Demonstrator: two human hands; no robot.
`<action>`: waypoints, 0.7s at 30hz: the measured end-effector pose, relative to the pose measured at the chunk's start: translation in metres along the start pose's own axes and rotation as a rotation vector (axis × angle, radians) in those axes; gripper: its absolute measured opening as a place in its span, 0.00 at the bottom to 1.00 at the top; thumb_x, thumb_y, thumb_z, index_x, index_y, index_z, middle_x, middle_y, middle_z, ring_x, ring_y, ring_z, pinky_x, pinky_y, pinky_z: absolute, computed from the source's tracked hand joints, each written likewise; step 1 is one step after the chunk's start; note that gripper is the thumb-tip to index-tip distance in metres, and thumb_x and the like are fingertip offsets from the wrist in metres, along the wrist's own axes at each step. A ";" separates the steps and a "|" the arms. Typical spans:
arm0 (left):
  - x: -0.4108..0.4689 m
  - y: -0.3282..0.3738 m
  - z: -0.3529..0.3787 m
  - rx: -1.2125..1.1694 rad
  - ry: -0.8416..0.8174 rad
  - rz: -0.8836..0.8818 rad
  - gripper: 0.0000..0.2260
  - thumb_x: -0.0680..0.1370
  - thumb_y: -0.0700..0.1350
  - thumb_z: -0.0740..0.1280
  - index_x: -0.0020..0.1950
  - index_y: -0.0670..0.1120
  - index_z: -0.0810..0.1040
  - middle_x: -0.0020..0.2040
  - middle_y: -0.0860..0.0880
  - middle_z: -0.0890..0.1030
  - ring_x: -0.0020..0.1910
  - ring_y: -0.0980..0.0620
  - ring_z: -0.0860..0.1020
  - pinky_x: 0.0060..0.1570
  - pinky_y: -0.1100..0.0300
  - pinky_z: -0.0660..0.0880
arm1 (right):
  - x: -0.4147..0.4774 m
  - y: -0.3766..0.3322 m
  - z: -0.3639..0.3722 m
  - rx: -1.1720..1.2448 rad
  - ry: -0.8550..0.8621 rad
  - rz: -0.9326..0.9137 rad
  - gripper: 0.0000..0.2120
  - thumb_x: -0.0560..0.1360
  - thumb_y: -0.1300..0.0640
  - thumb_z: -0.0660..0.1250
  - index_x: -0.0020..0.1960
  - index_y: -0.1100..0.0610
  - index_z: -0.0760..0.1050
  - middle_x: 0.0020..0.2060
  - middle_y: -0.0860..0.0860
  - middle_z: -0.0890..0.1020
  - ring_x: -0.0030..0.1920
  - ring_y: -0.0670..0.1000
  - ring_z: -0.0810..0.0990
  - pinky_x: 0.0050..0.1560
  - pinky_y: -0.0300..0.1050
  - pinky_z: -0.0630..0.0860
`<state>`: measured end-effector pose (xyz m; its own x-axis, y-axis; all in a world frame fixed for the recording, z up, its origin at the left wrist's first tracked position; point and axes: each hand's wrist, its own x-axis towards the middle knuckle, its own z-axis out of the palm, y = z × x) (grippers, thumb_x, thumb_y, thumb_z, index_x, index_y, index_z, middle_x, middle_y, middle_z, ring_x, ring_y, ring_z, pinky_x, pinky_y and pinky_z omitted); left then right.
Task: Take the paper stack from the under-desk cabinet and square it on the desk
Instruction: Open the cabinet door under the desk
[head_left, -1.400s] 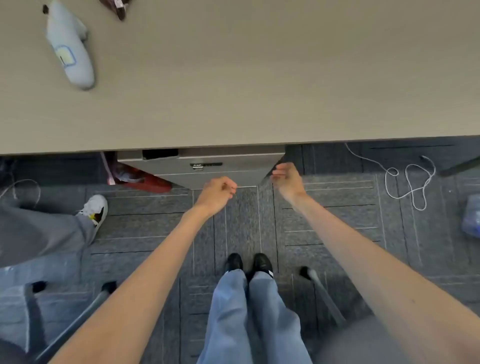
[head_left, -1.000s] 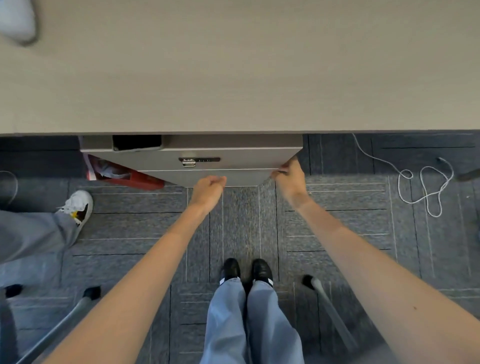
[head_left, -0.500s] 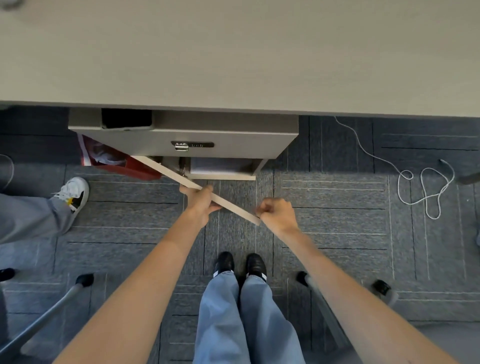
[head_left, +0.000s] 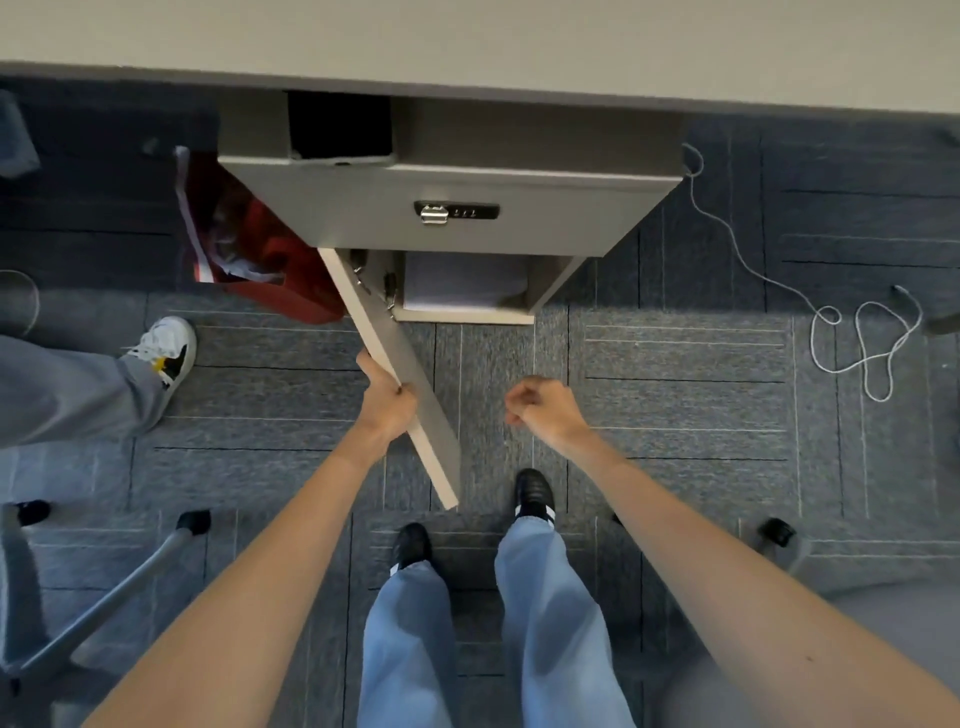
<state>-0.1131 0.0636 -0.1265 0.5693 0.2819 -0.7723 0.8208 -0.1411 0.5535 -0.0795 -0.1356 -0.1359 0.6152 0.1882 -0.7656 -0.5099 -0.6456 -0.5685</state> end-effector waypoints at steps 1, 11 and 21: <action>-0.002 -0.007 -0.010 0.060 -0.003 0.018 0.22 0.80 0.36 0.54 0.71 0.42 0.47 0.59 0.44 0.71 0.54 0.45 0.73 0.57 0.49 0.75 | -0.001 -0.001 0.008 0.001 -0.005 -0.005 0.10 0.78 0.64 0.64 0.40 0.53 0.75 0.40 0.54 0.82 0.45 0.53 0.84 0.56 0.49 0.80; -0.007 -0.054 -0.072 0.415 0.075 0.212 0.26 0.80 0.40 0.53 0.75 0.50 0.45 0.66 0.41 0.74 0.55 0.39 0.77 0.58 0.41 0.74 | -0.008 -0.003 0.070 0.021 0.055 -0.048 0.05 0.79 0.62 0.62 0.47 0.58 0.76 0.39 0.53 0.82 0.39 0.47 0.81 0.53 0.47 0.80; -0.019 -0.087 -0.080 0.854 0.376 0.724 0.46 0.67 0.21 0.59 0.80 0.46 0.45 0.81 0.47 0.45 0.80 0.47 0.47 0.76 0.49 0.57 | 0.001 -0.003 0.082 0.047 0.094 -0.081 0.10 0.79 0.66 0.59 0.43 0.56 0.75 0.41 0.57 0.83 0.45 0.55 0.83 0.57 0.51 0.78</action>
<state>-0.1985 0.1464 -0.1351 0.9825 0.1172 -0.1451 0.1594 -0.9318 0.3262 -0.1269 -0.0729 -0.1599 0.7079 0.1664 -0.6865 -0.4829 -0.5952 -0.6423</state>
